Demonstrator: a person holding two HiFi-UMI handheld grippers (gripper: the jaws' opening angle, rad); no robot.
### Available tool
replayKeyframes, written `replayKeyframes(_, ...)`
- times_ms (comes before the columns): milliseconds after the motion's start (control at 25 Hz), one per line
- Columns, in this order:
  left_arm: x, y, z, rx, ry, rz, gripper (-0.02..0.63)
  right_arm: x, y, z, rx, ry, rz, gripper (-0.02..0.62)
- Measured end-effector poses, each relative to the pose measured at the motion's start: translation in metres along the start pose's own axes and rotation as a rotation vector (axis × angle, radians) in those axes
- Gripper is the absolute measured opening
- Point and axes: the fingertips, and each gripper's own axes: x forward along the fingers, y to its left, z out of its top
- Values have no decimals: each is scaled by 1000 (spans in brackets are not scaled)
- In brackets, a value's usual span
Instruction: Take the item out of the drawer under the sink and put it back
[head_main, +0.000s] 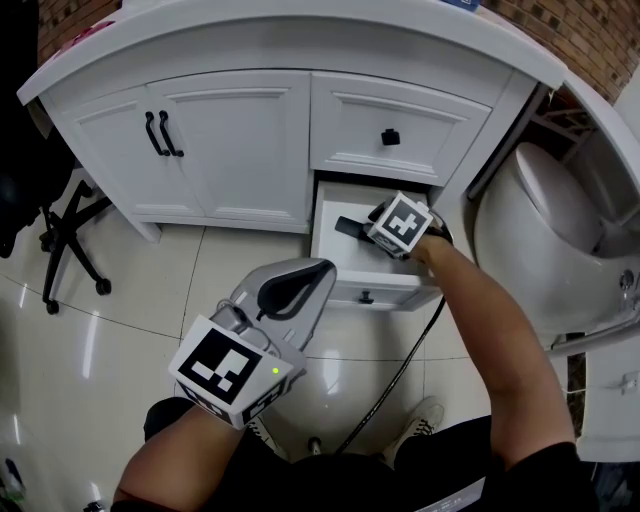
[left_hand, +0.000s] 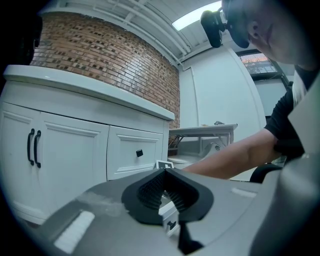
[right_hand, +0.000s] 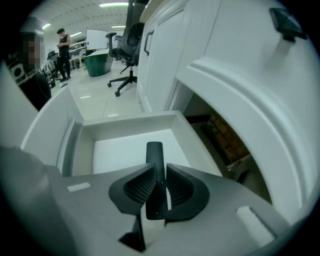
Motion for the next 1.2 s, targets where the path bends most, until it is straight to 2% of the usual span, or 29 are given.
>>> replayKeyframes(80,-1,-2,1,4,-2,-3,5,-13,-6,5,44,-39,-42,10)
replayKeyframes(280,-1,-7,1,13,-2,-6,6,-56,-20,9,142,-119,-134,8)
replayKeyframes(520,-6,-3,4,-8,-20,2,6,-157,18,44,328,-439,-113,8)
replayKeyframes(600,-9,-4,6,-19,-27,-1,6,-191,37,44,392,-523,-91,8)
replayKeyframes(720,-11,-7,8,-9,-34,0,6,-234,59,43,421,-609,-93,7)
replayKeyframes(880,-9,-11,8,-1,-37,-13,6,-264,81,37,421,-659,-104,8)
replayKeyframes(1200,-9,-14,9,20,-40,-14,6,-286,106,21,454,-706,-124,8)
